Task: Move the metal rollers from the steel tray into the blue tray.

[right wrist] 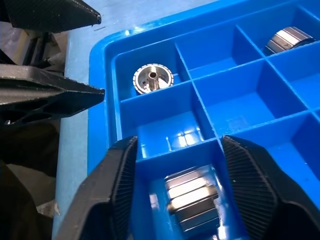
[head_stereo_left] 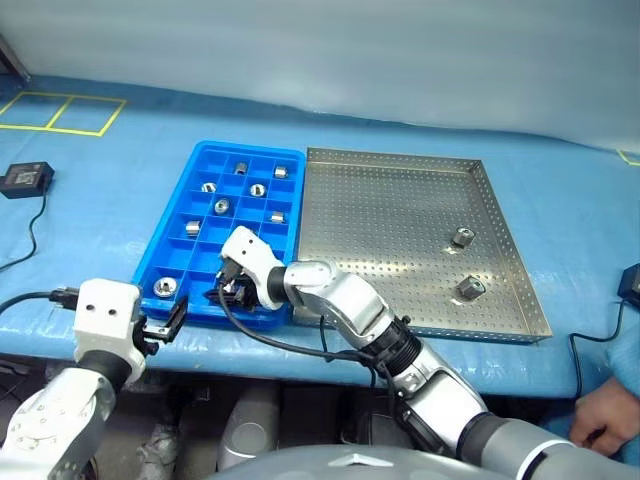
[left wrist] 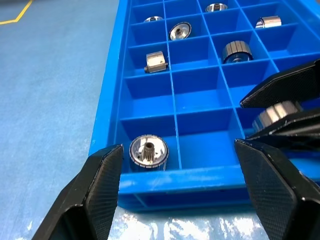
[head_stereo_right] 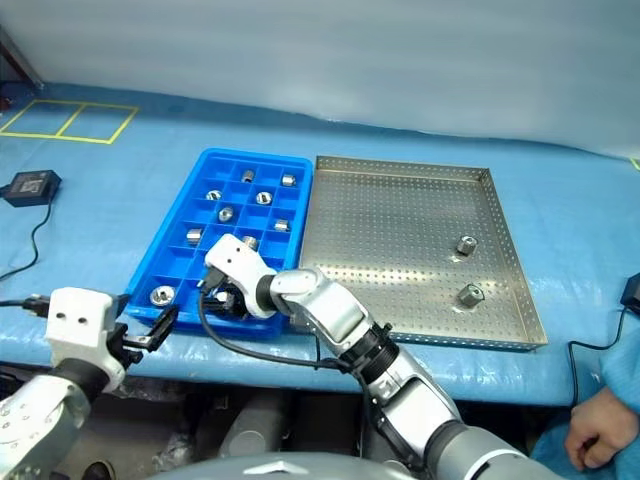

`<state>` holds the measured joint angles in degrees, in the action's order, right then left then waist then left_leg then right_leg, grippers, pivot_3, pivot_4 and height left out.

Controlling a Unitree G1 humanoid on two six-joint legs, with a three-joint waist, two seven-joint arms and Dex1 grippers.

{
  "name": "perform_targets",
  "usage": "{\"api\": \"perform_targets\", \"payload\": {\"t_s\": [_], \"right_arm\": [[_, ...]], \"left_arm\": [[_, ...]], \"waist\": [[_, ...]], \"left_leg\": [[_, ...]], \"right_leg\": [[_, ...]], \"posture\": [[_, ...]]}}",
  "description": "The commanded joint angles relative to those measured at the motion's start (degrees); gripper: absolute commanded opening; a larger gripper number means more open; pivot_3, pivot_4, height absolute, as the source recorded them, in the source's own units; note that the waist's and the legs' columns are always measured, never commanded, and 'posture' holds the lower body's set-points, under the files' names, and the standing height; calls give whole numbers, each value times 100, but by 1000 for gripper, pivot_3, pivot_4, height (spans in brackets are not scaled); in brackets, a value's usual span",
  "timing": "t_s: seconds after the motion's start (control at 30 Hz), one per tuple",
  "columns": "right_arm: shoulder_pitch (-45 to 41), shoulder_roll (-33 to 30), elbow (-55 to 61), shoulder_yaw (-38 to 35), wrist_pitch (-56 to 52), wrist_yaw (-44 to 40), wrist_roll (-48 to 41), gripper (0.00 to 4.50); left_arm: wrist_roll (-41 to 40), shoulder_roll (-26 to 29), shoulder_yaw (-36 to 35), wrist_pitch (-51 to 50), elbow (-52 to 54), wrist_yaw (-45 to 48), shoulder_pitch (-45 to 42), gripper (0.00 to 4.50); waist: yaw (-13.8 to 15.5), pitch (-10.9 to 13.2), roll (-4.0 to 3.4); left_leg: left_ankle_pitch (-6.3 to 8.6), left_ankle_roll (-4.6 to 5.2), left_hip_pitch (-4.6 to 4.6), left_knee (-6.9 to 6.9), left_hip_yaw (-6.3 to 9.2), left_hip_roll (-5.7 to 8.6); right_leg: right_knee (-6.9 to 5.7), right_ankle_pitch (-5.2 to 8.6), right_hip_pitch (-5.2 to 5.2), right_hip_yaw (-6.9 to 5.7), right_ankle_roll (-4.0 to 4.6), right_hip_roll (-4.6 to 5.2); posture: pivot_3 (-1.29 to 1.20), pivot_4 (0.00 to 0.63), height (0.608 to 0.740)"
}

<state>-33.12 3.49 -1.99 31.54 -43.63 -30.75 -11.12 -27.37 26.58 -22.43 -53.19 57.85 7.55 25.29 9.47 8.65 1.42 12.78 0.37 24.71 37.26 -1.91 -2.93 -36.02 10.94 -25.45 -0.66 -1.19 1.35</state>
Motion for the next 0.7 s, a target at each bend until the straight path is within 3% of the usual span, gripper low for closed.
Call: {"api": "perform_targets", "payload": {"t_s": [0.03, 0.17, 0.3, 0.43, 0.7], "right_arm": [[118, -62, 909, -587, -5, 186, -159, 3274], [350, -498, 1636, -1278, -401, 522, -158, 3274], [759, -1372, 2351, -2047, -1019, 1095, 197, 3274], [1137, -2015, 2825, -2585, -1586, 1572, 520, 3274], [1748, -1804, 3161, -3264, -2253, 2440, 845, 3274]], "left_arm": [[-74, 60, 299, -25, -16, 95, -436, 3861], [-39, -21, 964, 82, -401, 189, -1135, 3861], [-11, -296, 1842, 372, -1010, 449, -2020, 3861], [90, -431, 2471, 618, -1606, 750, -2728, 3861], [251, -502, 3326, 1117, -2558, 1549, -3870, 3861]], "waist": [[-10, 2, -4], [-63, 2, -8], [-152, -1, -12], [-437, 0, -19], [-1053, -2, -20]], "left_leg": [[1, -2, 1, 0, 3, 0], [0, -2, 0, 4, 4, 2], [-2, 1, 0, 12, 3, 15], [-4, 7, 7, 13, 1, 21], [-4, 11, -8, 12, -3, 21]], "right_leg": [[0, 2, -1, -3, 2, 0], [-2, 1, 10, -5, 1, 1], [0, -2, 31, -2, -3, 8], [-4, -3, 32, 8, -3, 10], [-34, -9, 26, 50, -26, -11]], "posture": [[316, 150, 740], [239, 150, 740], [121, 150, 740], [23, 150, 740], [-76, 150, 740]]}}
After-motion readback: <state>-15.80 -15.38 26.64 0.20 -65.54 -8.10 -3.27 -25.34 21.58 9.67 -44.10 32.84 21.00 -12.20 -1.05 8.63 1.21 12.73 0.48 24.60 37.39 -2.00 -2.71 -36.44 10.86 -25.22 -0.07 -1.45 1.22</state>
